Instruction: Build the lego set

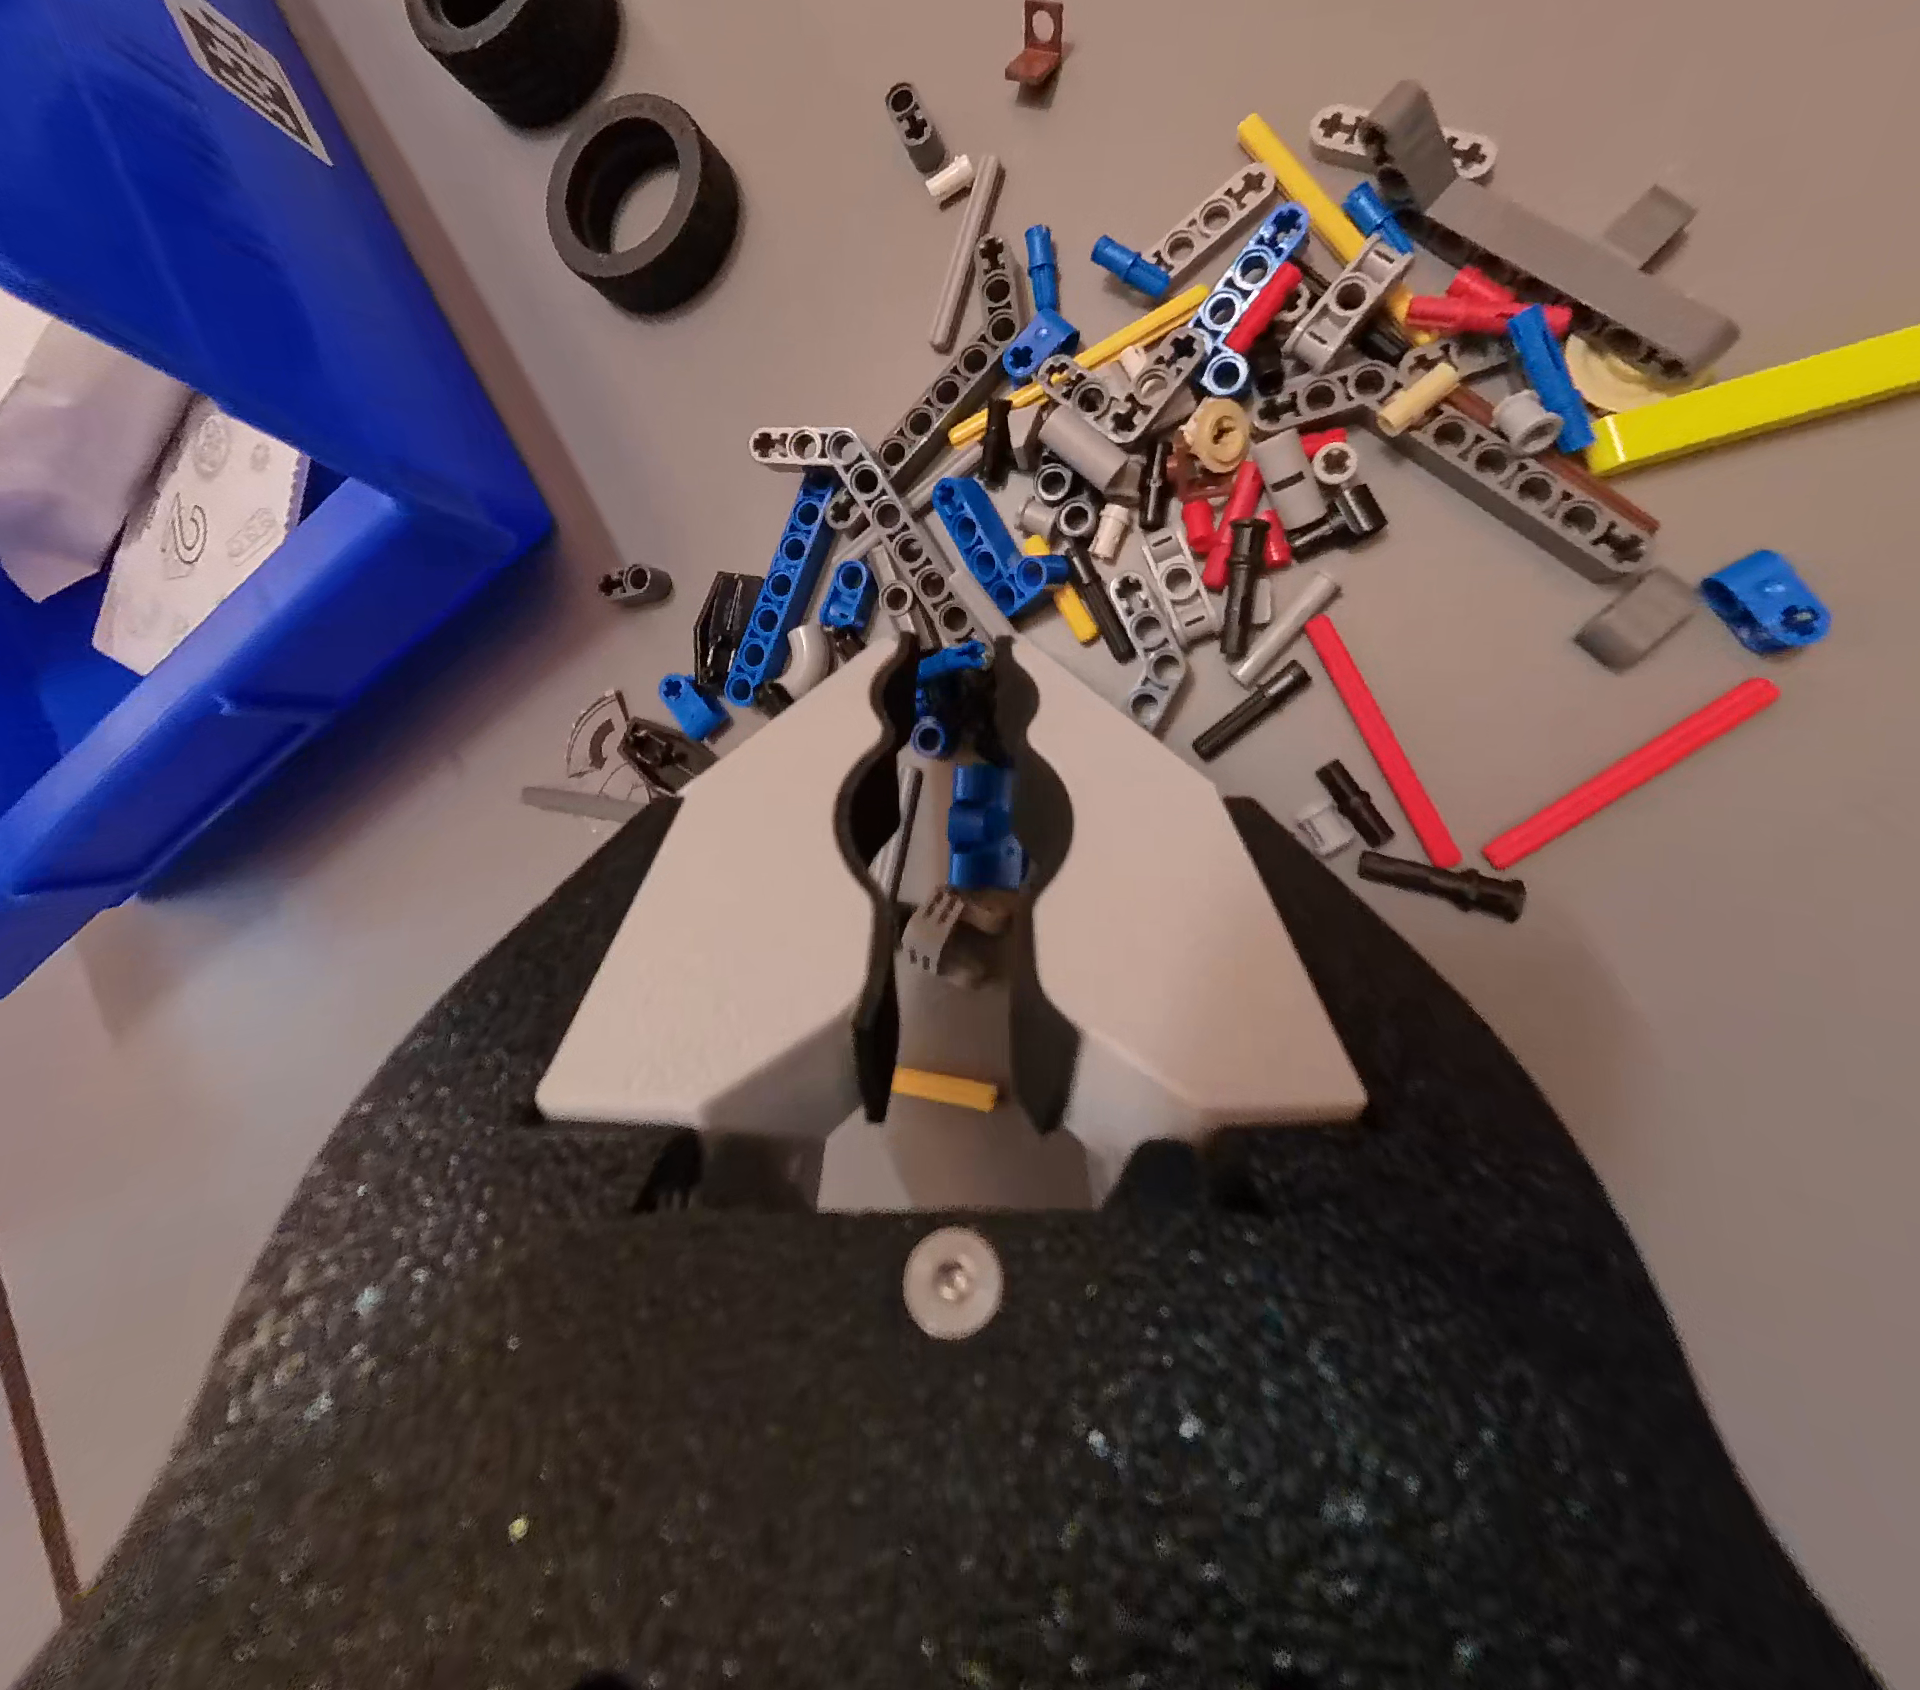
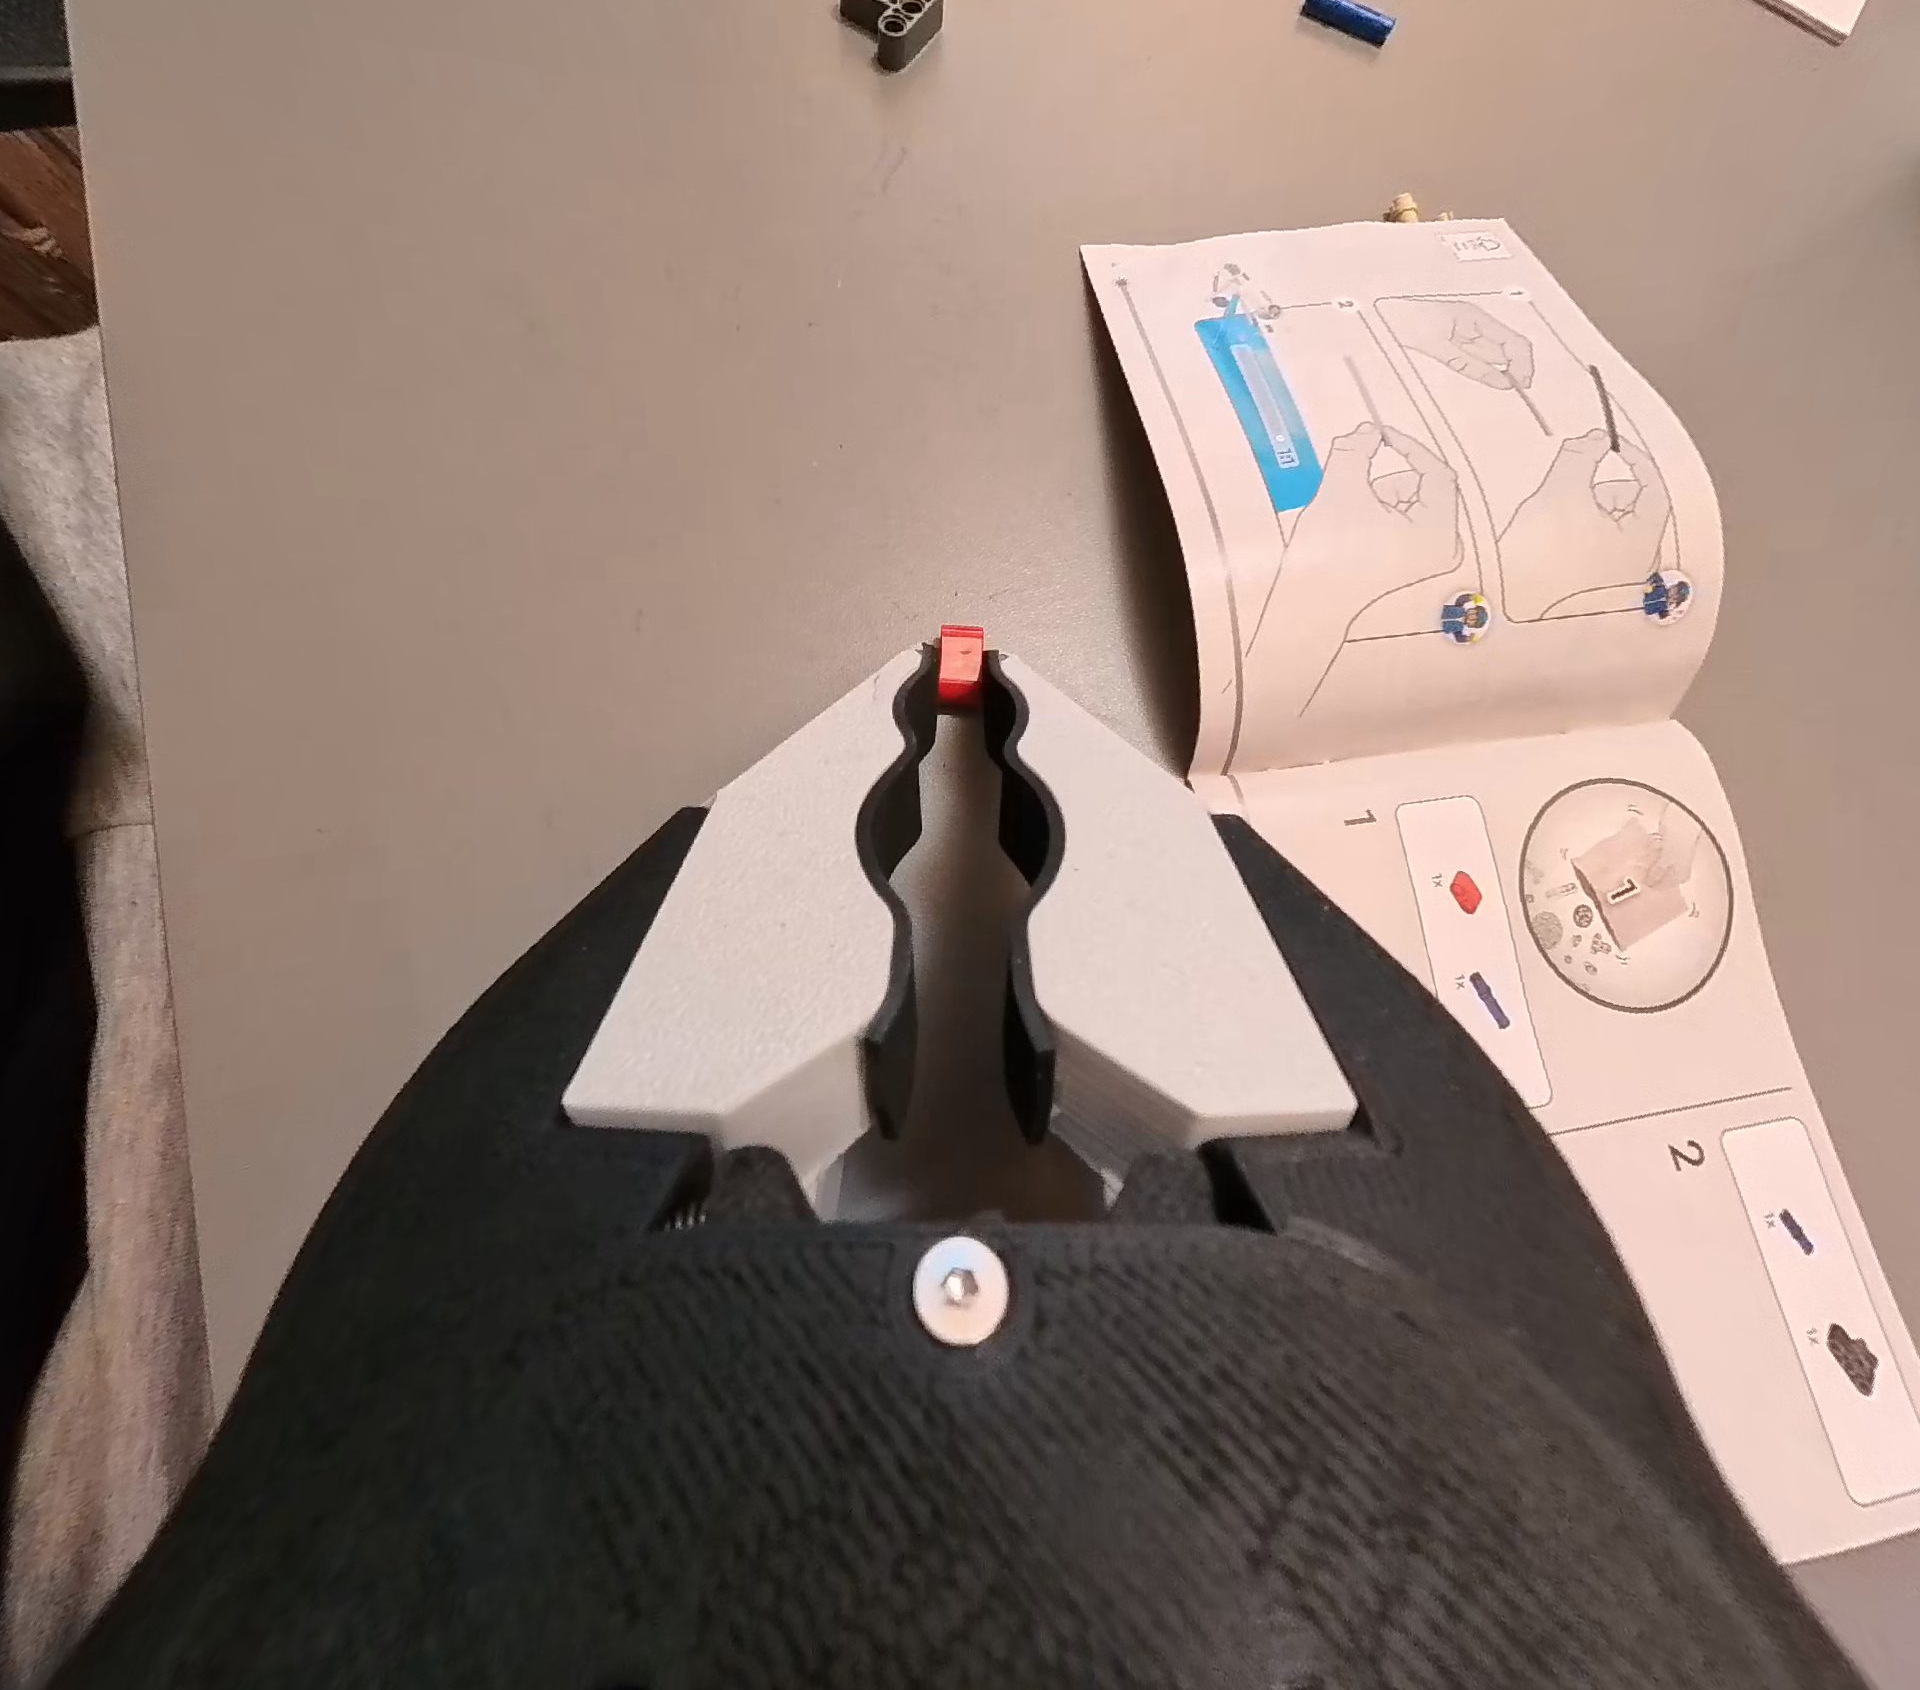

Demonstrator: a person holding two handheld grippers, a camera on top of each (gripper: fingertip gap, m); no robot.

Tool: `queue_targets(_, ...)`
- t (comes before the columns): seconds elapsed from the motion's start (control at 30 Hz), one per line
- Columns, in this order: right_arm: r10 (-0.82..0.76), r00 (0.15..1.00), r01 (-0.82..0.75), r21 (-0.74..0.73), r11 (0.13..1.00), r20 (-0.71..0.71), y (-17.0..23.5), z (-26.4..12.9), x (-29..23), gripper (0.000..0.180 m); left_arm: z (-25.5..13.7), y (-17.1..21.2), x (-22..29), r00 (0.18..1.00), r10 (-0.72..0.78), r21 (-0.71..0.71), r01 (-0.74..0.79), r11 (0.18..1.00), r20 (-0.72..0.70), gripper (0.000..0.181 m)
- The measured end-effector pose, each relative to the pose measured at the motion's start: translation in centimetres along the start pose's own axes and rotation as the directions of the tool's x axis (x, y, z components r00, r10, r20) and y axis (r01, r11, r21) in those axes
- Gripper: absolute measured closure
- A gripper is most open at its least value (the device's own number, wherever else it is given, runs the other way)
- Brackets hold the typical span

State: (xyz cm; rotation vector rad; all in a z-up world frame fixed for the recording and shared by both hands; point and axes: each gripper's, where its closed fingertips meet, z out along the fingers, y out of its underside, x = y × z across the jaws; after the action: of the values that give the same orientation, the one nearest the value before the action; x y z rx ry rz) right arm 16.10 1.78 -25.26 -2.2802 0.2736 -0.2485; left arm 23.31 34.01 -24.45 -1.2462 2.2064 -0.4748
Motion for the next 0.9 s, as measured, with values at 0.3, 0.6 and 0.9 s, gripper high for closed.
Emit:
queue_targets(0.3, -0.01, 1.0, 0.01, 0.0, 1.0, -0.008, 0.0, 0.0, 0.0, 0.173, -0.2, -0.7, -0.3, 0.999, 0.03, 0.032, -0.032, 0.999, 0.042, 0.175)
queue_targets(0.6, -0.026, 0.999, 0.026, 0.001, 1.0, -0.021, 0.0, 0.0, 0.0, 0.173, -4.1, -6.6, 1.3, 0.989, 0.121, 0.333, -0.144, 0.932, 0.089, 0.178)
queue_targets(0.9, 0.118, 0.988, -0.12, -0.008, 0.993, -0.101, 0.5, -0.6, 0.4, 0.173, -7.2, -11.7, 20.4, 0.821, 0.545, 0.708, -0.285, 0.646, -0.167, 0.178)
